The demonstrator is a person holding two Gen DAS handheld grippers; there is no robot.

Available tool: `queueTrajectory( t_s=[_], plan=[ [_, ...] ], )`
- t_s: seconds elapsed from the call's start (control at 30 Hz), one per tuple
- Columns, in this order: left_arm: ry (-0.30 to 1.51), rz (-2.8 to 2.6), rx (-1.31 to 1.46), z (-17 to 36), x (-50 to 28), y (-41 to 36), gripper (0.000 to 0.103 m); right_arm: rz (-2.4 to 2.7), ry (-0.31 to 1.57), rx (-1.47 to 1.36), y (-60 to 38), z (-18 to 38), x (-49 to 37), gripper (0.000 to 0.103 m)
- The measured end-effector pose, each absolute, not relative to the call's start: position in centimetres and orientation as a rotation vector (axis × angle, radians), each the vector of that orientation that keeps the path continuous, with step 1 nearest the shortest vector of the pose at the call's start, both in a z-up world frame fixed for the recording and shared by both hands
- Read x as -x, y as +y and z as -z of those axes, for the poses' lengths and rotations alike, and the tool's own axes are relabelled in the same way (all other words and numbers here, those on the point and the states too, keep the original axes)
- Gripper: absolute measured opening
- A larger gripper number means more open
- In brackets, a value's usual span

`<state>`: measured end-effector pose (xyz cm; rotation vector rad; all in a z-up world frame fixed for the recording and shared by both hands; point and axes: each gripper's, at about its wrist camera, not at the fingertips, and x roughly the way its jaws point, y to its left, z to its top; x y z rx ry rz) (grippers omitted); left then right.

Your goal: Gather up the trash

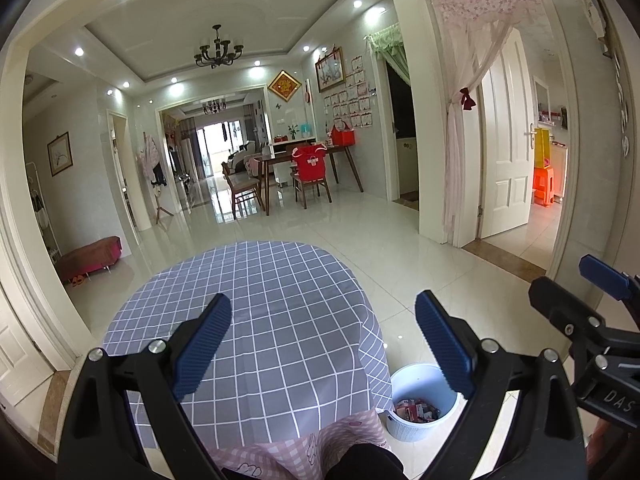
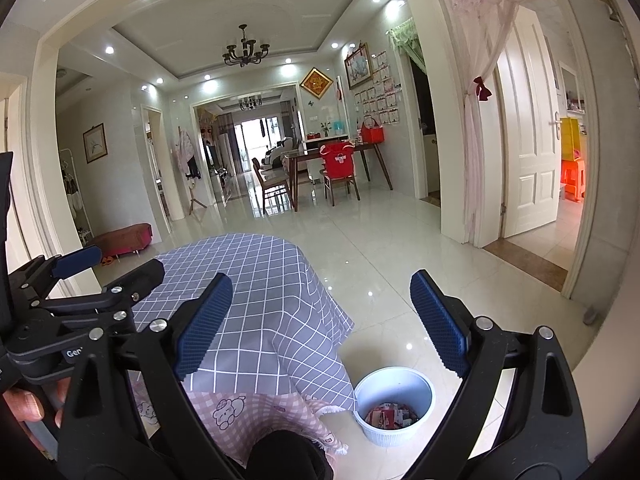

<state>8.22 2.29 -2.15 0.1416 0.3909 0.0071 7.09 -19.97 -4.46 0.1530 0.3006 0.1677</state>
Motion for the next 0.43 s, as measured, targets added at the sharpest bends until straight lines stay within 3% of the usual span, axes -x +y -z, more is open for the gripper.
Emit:
queueTrajectory(
  t_s=[0.43],
  plan=[
    [0.448, 0.033, -0.097, 3.6, -13.2, 5.6, 0.091, -0.122, 0.363, -0.120, -16.5, 5.4, -12.3, 0.089]
  ],
)
